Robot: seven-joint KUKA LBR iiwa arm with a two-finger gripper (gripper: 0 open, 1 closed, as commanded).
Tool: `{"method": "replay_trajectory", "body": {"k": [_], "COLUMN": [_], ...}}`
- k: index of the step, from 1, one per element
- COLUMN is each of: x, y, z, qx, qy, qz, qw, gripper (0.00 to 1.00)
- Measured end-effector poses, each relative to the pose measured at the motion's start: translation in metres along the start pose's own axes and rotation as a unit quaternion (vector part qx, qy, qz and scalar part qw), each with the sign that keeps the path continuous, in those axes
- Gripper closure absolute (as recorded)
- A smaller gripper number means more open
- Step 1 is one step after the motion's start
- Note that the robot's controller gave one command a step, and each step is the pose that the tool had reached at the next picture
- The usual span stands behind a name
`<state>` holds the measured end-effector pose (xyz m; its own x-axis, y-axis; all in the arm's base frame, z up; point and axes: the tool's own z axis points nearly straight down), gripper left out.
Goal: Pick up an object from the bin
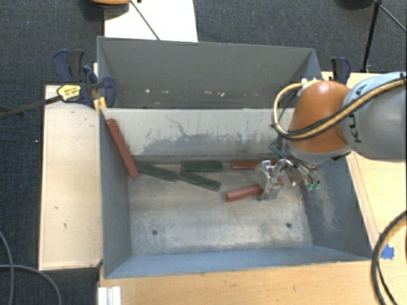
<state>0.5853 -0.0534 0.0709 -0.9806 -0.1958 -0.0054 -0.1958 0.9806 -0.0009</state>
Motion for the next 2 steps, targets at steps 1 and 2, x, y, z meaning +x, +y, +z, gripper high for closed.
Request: {"method": "replay_trajectory", "body": {"k": [1, 2], "x": [0.001, 0.003], "y": [0.001, 0.001], "z": [-0.004, -0.025], "qx": [-0.001, -0.002], "qy": [0.0029, 0.0062], "qz": [0.0, 0.0], "qw": [1.0, 1.0], "gripper": [1.0, 1.0]}}
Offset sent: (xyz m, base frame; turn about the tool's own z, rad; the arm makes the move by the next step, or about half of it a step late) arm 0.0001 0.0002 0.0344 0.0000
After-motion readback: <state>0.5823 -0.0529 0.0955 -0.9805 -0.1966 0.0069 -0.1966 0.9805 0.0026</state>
